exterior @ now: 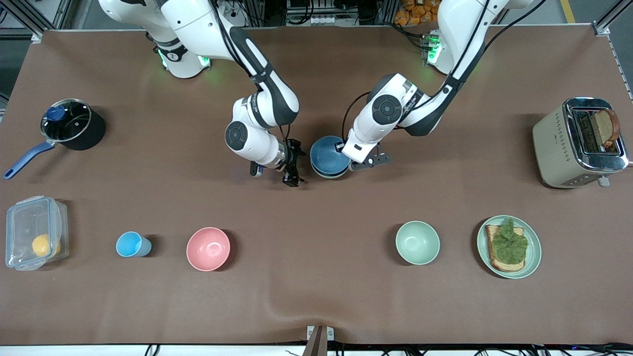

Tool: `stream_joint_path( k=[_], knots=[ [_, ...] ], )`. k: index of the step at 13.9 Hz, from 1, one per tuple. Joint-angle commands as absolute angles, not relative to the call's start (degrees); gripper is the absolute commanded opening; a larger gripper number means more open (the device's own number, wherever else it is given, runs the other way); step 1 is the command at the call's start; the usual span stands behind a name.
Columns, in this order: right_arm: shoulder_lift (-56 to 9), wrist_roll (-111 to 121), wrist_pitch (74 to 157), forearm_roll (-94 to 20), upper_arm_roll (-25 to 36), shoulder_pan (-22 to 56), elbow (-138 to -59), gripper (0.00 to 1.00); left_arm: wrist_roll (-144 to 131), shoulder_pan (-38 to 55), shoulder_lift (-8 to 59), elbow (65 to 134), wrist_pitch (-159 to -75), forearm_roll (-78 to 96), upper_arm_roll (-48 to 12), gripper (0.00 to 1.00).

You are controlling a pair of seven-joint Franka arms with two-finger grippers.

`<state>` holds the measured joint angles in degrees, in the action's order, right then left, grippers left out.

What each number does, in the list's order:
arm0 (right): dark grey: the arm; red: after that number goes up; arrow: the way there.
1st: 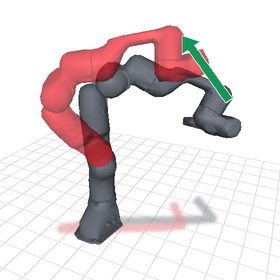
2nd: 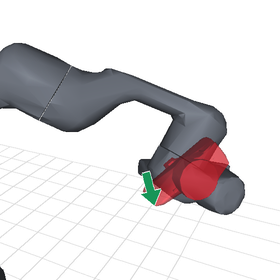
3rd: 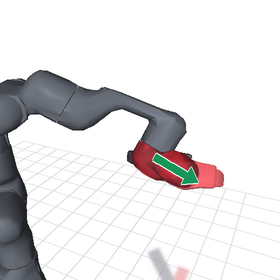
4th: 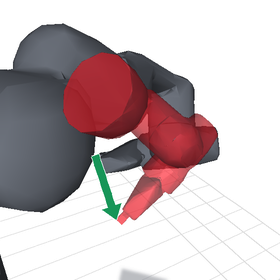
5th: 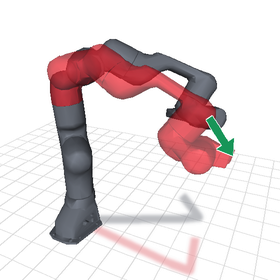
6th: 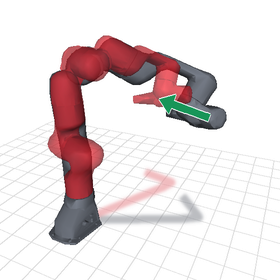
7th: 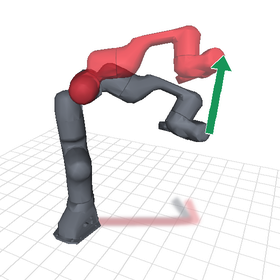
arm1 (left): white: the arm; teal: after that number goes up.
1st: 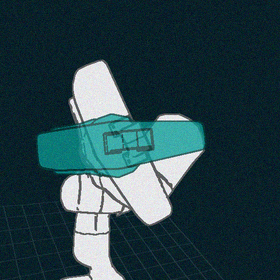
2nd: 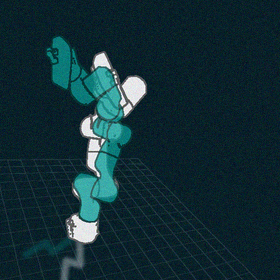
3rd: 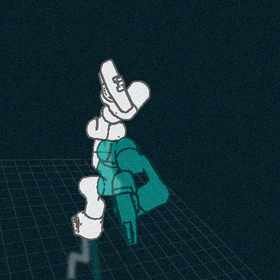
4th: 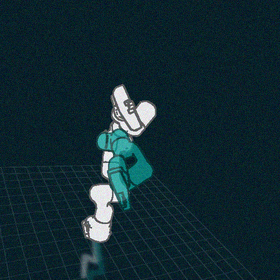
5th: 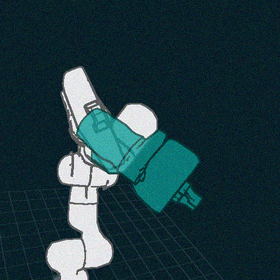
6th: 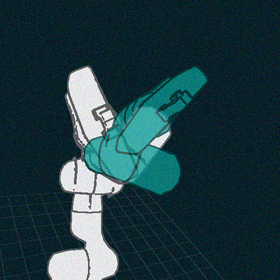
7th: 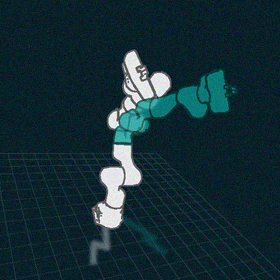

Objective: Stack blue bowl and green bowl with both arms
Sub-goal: 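Lower the blue bowl into the green bowl and open the left gripper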

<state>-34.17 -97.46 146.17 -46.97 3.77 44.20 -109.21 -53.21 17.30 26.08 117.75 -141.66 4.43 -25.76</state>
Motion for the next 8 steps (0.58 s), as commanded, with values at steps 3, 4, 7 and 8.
stream_joint_path(
  k=[3,4,7,8],
  knots=[
    [-34.0,-95.9,146.1,-48.3,3.5,44.0,-109.2,1.0,-53.7,17.4,26.5,117.9,-142.8,5.7,-25.7,0.12],
    [-34.0,-95.9,146.1,-48.3,3.5,44.0,-109.2,1.0,-53.7,17.4,26.5,117.6,-142.8,5.7,-25.7,0.31],
    [-34.0,-95.9,146.0,-48.3,3.5,44.0,-109.2,1.0,-53.8,17.3,26.5,116.7,-142.8,5.7,-25.7,0.89],
    [-34.0,-95.9,146.0,-48.3,3.5,44.0,-109.2,1.0,-53.8,17.4,26.4,116.5,-142.7,5.7,-25.6,1.0]
  ],
)
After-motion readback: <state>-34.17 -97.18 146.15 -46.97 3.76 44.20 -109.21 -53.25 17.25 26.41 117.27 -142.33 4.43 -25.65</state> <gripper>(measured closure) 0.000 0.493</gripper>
